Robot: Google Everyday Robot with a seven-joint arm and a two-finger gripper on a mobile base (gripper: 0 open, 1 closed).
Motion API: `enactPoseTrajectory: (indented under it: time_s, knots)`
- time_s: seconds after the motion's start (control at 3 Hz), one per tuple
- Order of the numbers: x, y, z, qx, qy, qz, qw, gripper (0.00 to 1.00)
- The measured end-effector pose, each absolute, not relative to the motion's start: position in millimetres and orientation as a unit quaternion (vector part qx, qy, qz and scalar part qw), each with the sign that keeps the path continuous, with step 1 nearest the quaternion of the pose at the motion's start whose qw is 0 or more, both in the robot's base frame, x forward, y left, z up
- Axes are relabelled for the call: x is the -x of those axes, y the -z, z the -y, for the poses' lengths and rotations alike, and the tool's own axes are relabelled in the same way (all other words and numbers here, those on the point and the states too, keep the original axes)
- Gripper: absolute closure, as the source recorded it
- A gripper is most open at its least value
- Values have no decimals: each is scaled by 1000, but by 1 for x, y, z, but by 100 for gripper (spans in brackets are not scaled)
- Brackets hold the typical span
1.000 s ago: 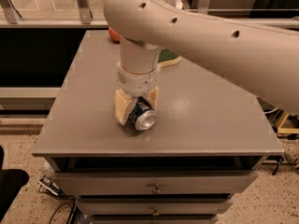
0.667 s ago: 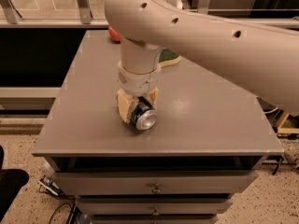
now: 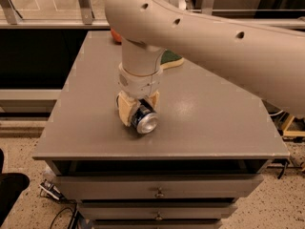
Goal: Place pepsi can upright
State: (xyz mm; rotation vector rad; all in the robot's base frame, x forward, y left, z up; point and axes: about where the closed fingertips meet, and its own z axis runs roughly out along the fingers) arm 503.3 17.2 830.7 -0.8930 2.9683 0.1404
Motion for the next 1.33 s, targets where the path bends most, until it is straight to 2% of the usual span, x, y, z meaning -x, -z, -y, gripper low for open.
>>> enactPoseTrajectory:
  time_s: [0.33,0.67,1.33]
  knots:
    - [-503,-831,-17,288,-45,-956,19,100]
    - [-507,-853,-12,289,-53,-954,61,100]
    - [-494,-899,7,292,-119,-929,193,100]
